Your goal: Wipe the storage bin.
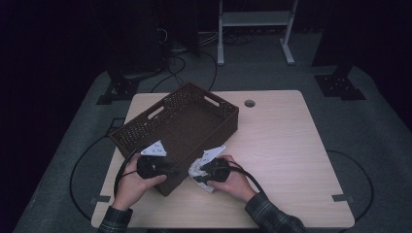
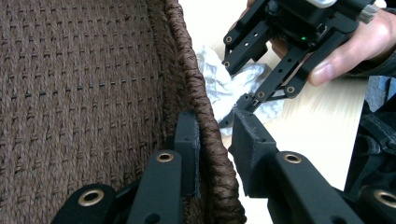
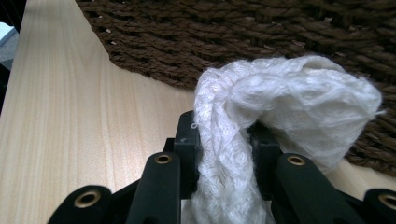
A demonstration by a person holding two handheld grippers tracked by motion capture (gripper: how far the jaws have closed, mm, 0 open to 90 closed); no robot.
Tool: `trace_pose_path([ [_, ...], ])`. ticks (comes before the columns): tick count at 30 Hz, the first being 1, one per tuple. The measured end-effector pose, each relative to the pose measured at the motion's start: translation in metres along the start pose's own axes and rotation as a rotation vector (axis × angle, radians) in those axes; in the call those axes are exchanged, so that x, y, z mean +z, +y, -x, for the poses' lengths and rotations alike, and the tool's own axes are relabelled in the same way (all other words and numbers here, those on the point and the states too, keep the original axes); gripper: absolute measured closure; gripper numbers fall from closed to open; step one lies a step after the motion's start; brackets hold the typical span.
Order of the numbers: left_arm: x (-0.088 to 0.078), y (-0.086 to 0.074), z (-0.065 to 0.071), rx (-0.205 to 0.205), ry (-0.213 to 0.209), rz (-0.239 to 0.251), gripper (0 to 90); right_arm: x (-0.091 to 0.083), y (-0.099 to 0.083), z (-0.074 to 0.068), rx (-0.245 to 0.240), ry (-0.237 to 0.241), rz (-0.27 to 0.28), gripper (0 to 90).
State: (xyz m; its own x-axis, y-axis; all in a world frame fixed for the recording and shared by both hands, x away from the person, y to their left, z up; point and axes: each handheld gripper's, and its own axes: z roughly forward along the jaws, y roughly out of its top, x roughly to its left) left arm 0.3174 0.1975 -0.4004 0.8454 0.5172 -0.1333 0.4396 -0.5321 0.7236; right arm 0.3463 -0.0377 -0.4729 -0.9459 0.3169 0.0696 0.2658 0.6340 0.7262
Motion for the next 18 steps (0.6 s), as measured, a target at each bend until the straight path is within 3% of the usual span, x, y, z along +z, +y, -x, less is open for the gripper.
trace_pose_path([
  [5, 0.000, 0.000, 0.000, 0.000, -0.001, 0.000, 71.6, -0.008, 0.003, -0.005, -0.017, -0.003, 0.014, 69.9],
  [18, 0.000, 0.000, 0.000, -0.001, -0.001, 0.000, 71.5, -0.031, 0.021, -0.021, -0.048, 0.018, 0.111, 69.8],
])
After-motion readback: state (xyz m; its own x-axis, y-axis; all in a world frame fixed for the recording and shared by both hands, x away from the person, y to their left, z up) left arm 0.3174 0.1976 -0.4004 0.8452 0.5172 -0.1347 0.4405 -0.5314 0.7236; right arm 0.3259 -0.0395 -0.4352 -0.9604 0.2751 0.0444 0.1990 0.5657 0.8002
